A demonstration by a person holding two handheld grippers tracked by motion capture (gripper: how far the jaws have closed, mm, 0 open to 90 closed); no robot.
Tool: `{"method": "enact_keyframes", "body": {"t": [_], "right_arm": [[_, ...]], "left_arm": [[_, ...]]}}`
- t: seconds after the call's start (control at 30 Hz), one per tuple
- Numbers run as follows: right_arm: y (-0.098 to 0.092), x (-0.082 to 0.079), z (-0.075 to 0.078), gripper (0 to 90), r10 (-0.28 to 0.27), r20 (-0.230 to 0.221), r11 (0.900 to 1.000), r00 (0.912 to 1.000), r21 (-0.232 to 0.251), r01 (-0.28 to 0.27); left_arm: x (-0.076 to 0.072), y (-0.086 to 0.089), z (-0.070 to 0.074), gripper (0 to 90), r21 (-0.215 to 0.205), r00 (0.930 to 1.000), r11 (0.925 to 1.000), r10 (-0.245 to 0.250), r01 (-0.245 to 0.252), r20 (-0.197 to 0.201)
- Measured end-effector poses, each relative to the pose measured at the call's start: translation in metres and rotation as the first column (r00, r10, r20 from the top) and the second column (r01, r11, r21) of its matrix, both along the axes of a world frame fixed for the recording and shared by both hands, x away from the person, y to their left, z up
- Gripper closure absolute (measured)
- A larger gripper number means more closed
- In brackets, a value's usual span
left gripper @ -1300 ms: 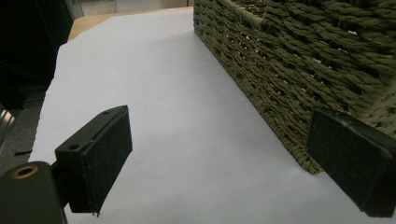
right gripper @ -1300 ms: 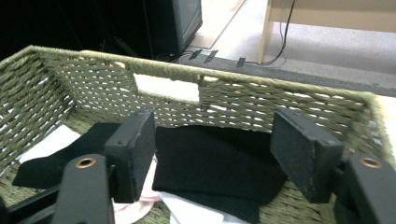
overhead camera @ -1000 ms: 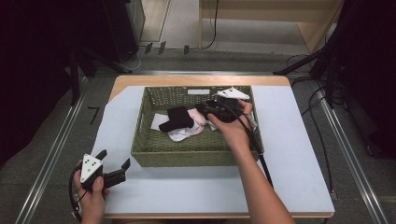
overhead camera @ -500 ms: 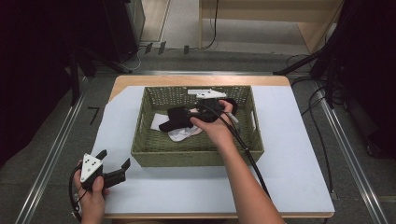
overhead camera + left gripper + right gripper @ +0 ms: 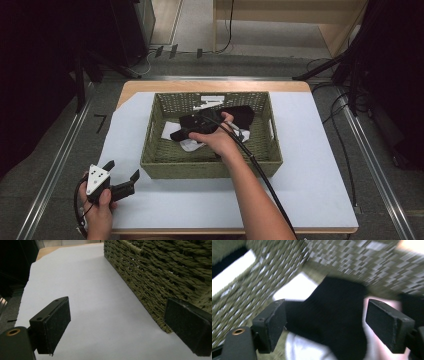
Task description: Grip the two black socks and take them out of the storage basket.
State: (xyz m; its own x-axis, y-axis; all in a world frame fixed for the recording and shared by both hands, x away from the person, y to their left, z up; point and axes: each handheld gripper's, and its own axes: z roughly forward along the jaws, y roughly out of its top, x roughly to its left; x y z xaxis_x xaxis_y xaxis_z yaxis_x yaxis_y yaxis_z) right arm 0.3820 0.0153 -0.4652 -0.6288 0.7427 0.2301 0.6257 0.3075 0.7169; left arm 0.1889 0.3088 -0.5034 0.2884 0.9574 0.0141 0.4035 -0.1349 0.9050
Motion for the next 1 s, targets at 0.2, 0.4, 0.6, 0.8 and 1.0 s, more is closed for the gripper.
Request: {"method": "enact_keyframes", "body": {"t": [0.2, 0.4, 0.6, 0.8, 1.0], "right_arm": [[0.002, 0.001, -0.010, 37.1, 0.052, -0.006, 0.992, 0.9986, -0.111, -0.053], [-0.003, 0.005, -0.005, 78.4, 0.055, -0.087, 0.993, 0.9947, -0.097, -0.063], [-0.007, 0.001, 0.012, 85.1, 0.039, -0.009, 0.999, 0.9992, 0.001, -0.039], [-0.018, -0.006, 0.032, 85.6, -0.018, 0.156, 0.995, 0.9876, 0.104, 0.002], [-0.036, -0.014, 0.050, 85.6, -0.098, 0.304, 0.979, 0.9478, 0.199, 0.038]], "left_arm": [[0.000, 0.000, 0.000, 8.4, -0.001, 1.0000, 1.0000, 0.000, 0.000, 0.002], [0.000, 0.000, 0.000, 8.4, -0.003, 1.0000, 1.0000, -0.001, 0.001, 0.001], [0.000, 0.000, 0.000, 8.4, -0.006, 1.0000, 1.0000, 0.000, 0.000, -0.004], [0.001, 0.000, 0.000, 8.4, -0.007, 1.0000, 1.0000, 0.001, -0.001, -0.007], [0.001, 0.000, 0.000, 8.4, -0.003, 1.0000, 1.0000, 0.001, -0.001, -0.009]]}}
